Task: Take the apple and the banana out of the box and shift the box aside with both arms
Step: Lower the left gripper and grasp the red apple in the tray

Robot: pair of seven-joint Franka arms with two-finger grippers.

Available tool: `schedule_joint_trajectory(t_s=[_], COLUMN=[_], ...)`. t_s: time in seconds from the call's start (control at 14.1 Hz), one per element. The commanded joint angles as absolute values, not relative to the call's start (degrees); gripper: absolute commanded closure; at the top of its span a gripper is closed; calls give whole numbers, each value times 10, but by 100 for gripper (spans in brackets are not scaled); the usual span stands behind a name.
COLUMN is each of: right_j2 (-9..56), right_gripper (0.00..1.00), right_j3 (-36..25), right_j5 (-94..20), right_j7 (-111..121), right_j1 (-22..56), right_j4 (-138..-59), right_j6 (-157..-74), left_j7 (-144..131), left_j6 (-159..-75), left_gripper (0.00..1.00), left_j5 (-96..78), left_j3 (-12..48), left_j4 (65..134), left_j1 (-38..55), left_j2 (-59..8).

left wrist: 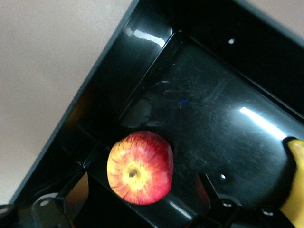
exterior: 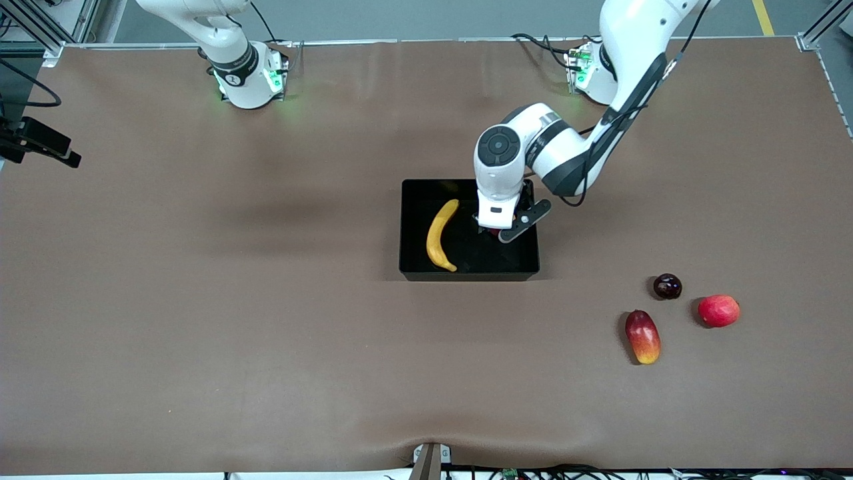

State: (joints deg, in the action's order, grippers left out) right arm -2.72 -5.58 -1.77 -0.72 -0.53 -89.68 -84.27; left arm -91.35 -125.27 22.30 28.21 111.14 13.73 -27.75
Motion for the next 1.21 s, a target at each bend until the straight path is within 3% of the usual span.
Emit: schedule_joint_trajectory(t_s=[0.0, 0.21, 0.43, 0.57, 0.85, 1.14], right_j2=[-25, -25, -25, -25, -17, -11], right_gripper=[0, 0, 0, 0, 0, 0], right_j3=[-51, -51, -50, -50, -50, -50], right_j5=[-25, -25, -25, -25, -25, -25], right_j7=[-3, -3, -4, -3, -2, -3], right_j1=[-13, -11, -11, -12, -14, -11], right_j4=[-890, -890, -891, -890, -884, -879], right_j6=[-842, -842, -842, -840, -840, -838], left_j7=[-971, -972, -988, -988, -979, -965], left_j6=[-1265, -1274, -1281, -1281, -1267, -1166], left_gripper=[0, 0, 49, 100, 100, 100], left_j5=[260, 264, 264, 264, 265, 264], left_j3=[284, 284, 283, 283, 286, 310], left_j4=[1107, 1107, 1103, 1100, 1072, 969], left_j1=[144, 143, 143, 143, 155, 157], left_j2=[-299, -314, -326, -326, -293, -275])
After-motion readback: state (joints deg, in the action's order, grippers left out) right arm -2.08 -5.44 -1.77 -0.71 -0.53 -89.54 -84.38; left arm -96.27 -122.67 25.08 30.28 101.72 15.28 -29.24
